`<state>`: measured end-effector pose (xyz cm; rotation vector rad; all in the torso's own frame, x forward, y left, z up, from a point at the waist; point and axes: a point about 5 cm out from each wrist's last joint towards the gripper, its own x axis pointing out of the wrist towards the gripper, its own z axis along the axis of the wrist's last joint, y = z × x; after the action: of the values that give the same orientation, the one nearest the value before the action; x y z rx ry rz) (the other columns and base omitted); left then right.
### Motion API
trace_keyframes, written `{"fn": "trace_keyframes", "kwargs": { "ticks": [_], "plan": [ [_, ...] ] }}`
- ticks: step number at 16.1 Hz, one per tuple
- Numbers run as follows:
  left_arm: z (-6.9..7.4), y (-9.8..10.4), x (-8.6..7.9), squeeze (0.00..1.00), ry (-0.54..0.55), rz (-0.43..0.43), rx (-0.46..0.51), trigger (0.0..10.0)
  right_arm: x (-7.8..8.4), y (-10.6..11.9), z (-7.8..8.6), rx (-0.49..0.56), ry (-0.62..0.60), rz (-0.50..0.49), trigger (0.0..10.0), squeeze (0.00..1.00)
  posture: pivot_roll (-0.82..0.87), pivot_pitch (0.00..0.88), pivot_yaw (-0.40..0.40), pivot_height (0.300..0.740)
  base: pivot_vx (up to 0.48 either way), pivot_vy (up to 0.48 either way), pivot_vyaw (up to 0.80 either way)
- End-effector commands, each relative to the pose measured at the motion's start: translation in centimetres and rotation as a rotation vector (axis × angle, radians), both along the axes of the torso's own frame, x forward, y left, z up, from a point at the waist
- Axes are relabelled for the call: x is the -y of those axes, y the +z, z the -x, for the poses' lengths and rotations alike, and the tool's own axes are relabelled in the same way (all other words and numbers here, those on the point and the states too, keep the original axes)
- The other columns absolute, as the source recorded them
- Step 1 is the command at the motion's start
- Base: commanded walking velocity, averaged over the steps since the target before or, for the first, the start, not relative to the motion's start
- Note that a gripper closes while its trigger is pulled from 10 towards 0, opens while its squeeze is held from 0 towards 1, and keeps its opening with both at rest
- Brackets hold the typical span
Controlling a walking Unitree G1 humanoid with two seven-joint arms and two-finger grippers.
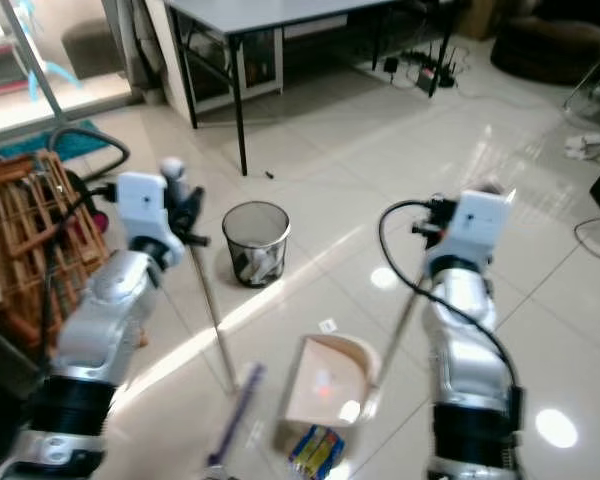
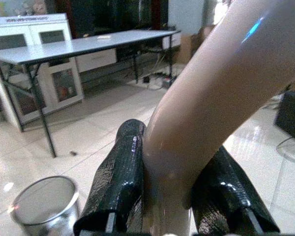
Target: Sweep floor
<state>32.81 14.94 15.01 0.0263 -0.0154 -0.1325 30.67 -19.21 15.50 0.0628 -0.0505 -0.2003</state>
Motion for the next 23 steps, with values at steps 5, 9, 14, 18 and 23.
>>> {"fn": "trace_keyframes", "kwargs": {
  "ticks": [5, 9, 14, 18, 23],
  "plan": [
    [-0.16, 0.85, 0.18, 0.0, 0.004, 0.003, 0.038, 10.0, 0.27, 1.32, -0.14, 0.065, 0.003, -0.017, 10.0, 0.0, 0.02, 0.013, 0.02, 0.74, 0.436, 0.057, 0.0],
    [-0.29, 0.84, 0.15, 0.0, 0.002, 0.005, 0.039, 10.0, 0.34, 1.41, -0.23, 0.07, 0.004, -0.017, 10.0, 0.0, 0.02, 0.02, 0.025, 0.74, 0.368, 0.308, 0.0],
    [-0.48, 0.83, -0.04, 0.0, 0.012, 0.011, 0.037, 10.0, 0.34, 1.6, -0.36, 0.076, 0.004, -0.014, 10.0, 0.0, 0.02, 0.018, 0.021, 0.74, 0.363, 0.313, 0.0],
    [-0.45, 0.84, -0.11, 0.0, 0.015, 0.012, 0.039, 10.0, 0.17, 1.61, -0.46, 0.076, 0.009, -0.016, 10.0, 0.0, 0.02, 0.018, 0.021, 0.74, 0.359, 0.318, 0.0],
    [-0.56, 0.92, 0.04, 0.0, 0.007, -0.014, 0.052, 10.0, 0.24, 1.58, -0.44, 0.076, 0.007, -0.013, 10.0, 0.0, 0.02, 0.017, 0.02, 0.74, 0.354, 0.254, 0.0]
  ]
}}
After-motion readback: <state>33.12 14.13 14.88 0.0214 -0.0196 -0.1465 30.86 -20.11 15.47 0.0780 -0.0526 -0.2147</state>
